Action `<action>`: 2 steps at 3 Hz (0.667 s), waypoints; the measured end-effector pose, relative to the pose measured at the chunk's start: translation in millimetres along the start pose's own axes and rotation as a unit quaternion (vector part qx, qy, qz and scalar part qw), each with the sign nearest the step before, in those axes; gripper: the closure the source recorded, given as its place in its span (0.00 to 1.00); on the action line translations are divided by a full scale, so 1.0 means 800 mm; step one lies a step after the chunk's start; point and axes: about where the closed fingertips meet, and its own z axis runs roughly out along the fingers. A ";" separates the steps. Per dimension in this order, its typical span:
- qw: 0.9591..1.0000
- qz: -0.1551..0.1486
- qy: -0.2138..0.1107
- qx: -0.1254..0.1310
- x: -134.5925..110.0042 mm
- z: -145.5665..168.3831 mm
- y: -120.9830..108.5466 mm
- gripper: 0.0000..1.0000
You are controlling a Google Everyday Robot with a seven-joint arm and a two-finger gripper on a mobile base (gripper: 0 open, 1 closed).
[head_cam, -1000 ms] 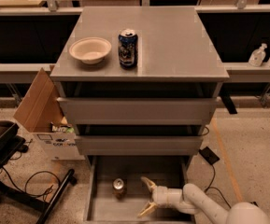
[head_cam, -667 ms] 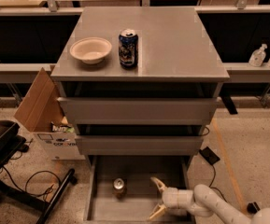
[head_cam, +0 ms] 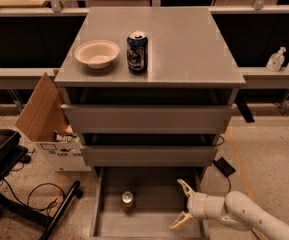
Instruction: Place orange can into bottom drawer
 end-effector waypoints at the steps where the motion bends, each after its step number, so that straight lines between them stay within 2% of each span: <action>1: 0.997 -0.040 0.049 0.051 -0.065 -0.044 -0.016 0.00; 2: 0.992 -0.069 0.083 0.070 -0.094 -0.060 -0.011 0.00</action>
Offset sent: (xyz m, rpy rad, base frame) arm 0.0026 -0.0074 0.0636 -0.1225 -0.0859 -0.0632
